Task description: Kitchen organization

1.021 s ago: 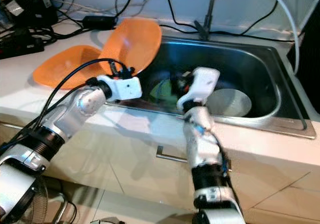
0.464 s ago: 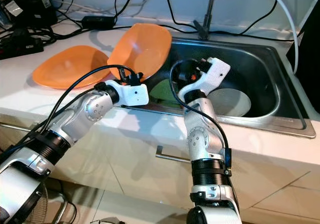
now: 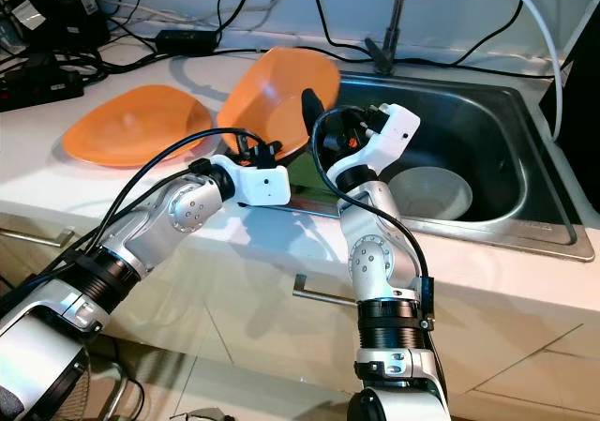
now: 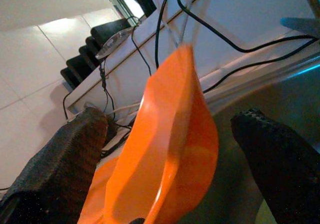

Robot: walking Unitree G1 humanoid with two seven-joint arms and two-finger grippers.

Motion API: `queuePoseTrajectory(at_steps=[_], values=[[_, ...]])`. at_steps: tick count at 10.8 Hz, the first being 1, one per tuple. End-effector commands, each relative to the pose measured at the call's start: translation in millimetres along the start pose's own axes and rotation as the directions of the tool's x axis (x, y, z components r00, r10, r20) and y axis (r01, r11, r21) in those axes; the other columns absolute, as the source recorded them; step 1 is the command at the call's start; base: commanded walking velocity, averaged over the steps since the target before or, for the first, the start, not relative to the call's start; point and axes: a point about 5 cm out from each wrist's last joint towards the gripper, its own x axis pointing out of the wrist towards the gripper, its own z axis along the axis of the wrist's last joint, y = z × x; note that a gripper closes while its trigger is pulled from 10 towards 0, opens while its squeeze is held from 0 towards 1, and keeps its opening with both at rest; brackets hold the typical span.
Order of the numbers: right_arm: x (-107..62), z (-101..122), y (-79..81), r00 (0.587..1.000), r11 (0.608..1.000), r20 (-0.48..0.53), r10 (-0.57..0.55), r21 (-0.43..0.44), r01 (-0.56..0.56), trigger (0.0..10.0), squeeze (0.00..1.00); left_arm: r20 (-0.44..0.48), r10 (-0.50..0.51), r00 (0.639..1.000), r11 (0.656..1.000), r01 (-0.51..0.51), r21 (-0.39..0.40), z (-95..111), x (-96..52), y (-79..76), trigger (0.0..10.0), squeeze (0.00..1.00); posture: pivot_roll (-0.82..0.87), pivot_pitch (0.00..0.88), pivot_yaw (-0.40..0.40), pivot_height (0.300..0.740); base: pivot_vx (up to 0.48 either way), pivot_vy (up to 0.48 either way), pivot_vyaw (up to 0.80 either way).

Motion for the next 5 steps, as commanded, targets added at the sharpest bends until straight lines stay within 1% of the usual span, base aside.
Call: queuePoseTrajectory(at_steps=[1, 3, 5], values=[[2.5, -0.3, 3.3, 1.000, 1.000, -0.012, 0.012, 0.004, -0.012, 10.0, 0.00, 0.037, 0.030, 0.999, 0.999, -0.031, 0.032, 6.2, -1.0, 8.5, 10.0, 0.00, 0.07, 0.000, 0.039, 0.740, 0.000, 0.000, 0.00], [4.8, -3.6, 0.2, 0.999, 1.000, -0.031, -0.017, -0.005, 0.017, 10.0, 0.00, 0.051, 0.027, 0.998, 0.997, -0.030, 0.066, 6.7, -3.9, 9.3, 10.0, 0.00, 0.08, 0.000, 0.038, 0.740, 0.000, 0.000, 0.00], [6.7, -3.5, -4.2, 0.998, 0.998, -0.035, -0.055, -0.012, 0.054, 10.0, 0.00, 0.046, 0.013, 0.999, 0.996, -0.017, 0.087, 5.0, -6.4, 5.9, 10.0, 0.00, 0.08, 0.000, 0.036, 0.740, 0.000, 0.000, 0.00]])
